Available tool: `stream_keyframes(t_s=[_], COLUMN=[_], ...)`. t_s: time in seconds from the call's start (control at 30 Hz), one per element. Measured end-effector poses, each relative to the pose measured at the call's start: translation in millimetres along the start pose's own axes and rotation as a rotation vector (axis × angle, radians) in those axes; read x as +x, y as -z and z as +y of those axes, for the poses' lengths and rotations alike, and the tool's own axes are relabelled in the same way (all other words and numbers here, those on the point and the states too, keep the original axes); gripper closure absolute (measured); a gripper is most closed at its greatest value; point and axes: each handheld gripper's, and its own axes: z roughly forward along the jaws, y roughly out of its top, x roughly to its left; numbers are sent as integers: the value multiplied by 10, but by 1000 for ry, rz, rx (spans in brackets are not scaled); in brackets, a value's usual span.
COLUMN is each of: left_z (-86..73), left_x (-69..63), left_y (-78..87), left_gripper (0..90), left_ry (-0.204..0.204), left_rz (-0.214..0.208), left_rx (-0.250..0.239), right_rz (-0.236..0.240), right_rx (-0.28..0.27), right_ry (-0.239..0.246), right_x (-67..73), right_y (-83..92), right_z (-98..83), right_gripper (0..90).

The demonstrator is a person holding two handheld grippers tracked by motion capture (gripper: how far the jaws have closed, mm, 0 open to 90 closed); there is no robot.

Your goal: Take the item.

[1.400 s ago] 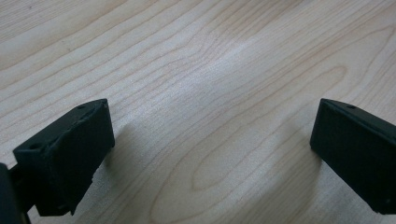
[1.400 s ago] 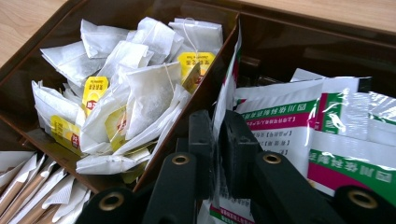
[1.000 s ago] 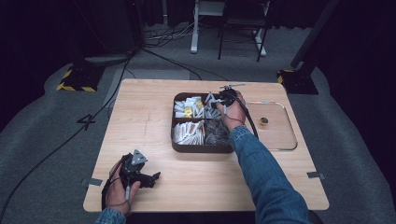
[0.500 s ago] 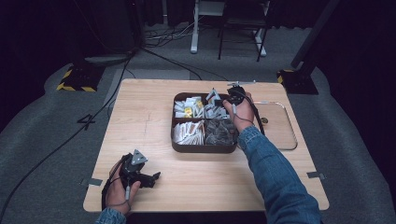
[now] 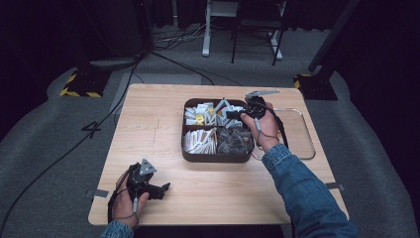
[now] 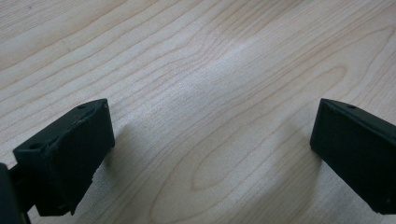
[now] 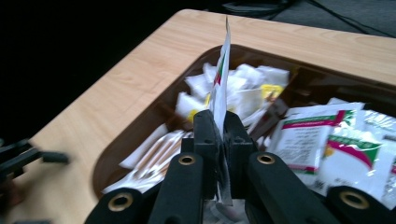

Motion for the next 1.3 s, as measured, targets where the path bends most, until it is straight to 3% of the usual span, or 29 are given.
stream_keyframes(t_s=[0.47, 0.6, 0.9, 1.17, 1.3], left_z=[0, 0, 0, 0, 0], left_x=[0, 0, 0, 0, 0], left_y=[0, 0, 0, 0, 0], left_gripper=[2, 2, 2, 2, 2], left_ry=[0, 0, 0, 0, 0], left_rz=[0, 0, 0, 0, 0], left_rx=[0, 0, 0, 0, 0], right_rz=[110, 160, 182, 175, 171], right_rx=[-19, -24, -9, 19, 76], right_ry=[50, 51, 92, 120, 146], right_x=[330, 462, 724, 851, 927], right_y=[359, 475, 646, 700, 674], right_z=[-215, -363, -710, -802, -913], right_gripper=[868, 868, 868, 868, 868])
